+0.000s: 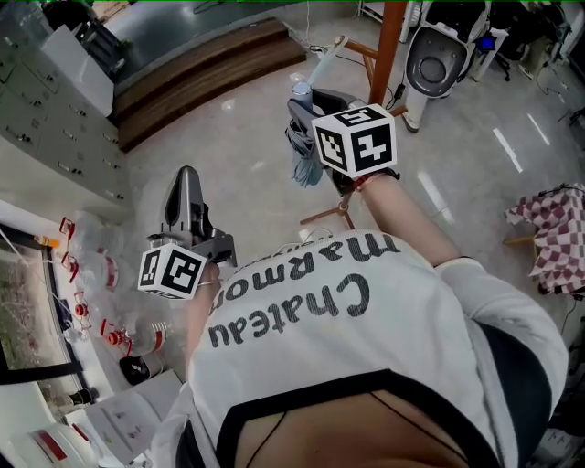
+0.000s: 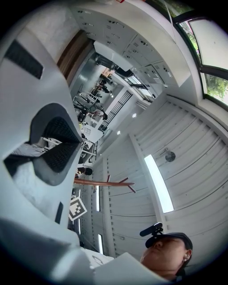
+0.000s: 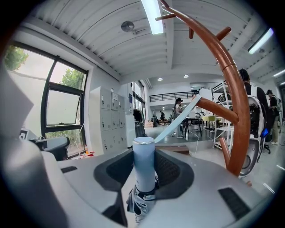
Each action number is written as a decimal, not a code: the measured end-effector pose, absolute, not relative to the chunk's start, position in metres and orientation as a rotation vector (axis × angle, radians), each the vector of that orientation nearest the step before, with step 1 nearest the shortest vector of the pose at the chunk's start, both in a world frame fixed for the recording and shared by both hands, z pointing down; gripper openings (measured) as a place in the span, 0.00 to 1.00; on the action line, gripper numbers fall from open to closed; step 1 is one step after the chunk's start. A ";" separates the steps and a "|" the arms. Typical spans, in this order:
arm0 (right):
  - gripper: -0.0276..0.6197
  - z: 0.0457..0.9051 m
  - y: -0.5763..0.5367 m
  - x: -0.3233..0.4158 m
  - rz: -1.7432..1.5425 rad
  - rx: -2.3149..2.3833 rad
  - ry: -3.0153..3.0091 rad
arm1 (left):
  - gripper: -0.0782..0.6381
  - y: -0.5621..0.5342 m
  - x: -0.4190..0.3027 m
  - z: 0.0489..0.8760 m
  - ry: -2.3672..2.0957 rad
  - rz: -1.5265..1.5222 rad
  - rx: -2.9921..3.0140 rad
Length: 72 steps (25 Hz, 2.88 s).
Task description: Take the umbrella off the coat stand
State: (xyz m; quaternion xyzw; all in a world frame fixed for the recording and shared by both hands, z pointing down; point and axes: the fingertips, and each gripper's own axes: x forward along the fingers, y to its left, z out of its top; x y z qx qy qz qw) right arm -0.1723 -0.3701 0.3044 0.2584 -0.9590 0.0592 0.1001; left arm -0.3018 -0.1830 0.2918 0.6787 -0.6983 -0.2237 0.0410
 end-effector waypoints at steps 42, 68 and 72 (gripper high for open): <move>0.27 0.320 -0.350 -0.197 0.267 0.916 -2.893 | 0.14 -0.193 -0.353 0.322 -1.994 -0.557 2.134; 0.27 0.268 -0.335 0.050 0.032 1.443 -2.932 | 0.14 -0.267 -0.134 0.289 -1.518 -0.501 2.577; 0.27 0.266 -0.329 0.072 0.062 1.382 -2.959 | 0.14 -0.259 -0.117 0.292 -1.567 -0.514 2.524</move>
